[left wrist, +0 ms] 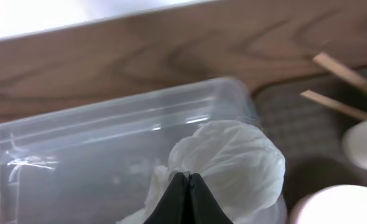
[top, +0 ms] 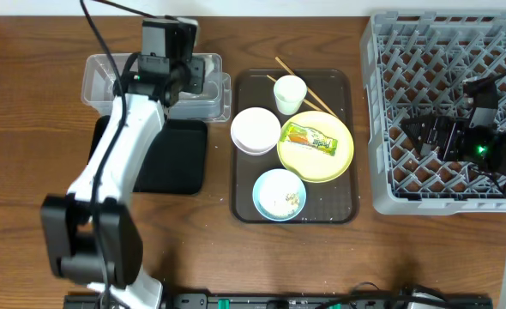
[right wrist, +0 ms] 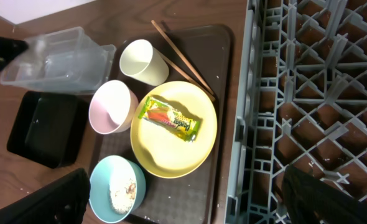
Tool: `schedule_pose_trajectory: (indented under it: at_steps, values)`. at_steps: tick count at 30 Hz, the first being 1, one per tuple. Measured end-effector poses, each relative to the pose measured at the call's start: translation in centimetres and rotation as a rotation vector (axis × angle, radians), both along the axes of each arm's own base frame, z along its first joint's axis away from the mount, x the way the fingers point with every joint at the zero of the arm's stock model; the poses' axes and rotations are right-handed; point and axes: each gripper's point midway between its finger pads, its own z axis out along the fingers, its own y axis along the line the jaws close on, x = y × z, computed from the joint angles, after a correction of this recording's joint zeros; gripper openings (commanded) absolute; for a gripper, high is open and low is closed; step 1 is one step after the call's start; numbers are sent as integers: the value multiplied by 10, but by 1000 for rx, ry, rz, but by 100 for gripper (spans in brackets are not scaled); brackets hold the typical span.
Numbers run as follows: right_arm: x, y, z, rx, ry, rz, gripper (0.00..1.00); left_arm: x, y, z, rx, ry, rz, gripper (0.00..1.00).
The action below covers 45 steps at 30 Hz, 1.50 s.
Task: Sort waste into correct bins and load items into the dishwasher rack
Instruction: 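Carry the wrapper with the left gripper and drop it into the clear bin, then reach the left gripper back to the plate and grasp the white tissue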
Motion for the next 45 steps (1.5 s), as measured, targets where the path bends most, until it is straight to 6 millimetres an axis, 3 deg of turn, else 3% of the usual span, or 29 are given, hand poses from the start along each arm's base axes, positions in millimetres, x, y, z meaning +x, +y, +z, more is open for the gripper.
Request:
schedule_pose_trajectory:
  at_steps: [1,4,7,12,14,17,19,22,26,30,36,45]
  values:
    - [0,0,0,0,0,0,96,2,3,-11,6,20,3,15]
    - [0,0,0,0,0,0,96,3,9,-36,24,71,1,58]
    - [0,0,0,0,0,0,97,4,9,-39,23,74,2,70]
    - [0,0,0,0,0,0,97,4,1,-8,-1,3,-1,73]
    - [0,0,0,0,0,0,97,-2,-12,12,-10,-32,-29,73]
    - [0,0,0,0,0,0,97,-19,-45,35,-23,-55,-108,73]
    - [0,0,0,0,0,0,97,-35,-78,38,-27,-42,-187,73]
    - [0,0,0,0,0,0,97,-60,-131,22,-22,16,-312,73]
    - [0,0,0,0,0,0,97,-93,-197,-17,3,110,-467,73]
    - [0,0,0,0,1,0,97,-121,-235,-57,41,195,-569,73]
    - [-1,0,0,1,4,0,98,-142,-257,-102,90,278,-643,71]
    - [-1,0,0,1,4,0,98,-132,-266,-141,134,270,-706,71]
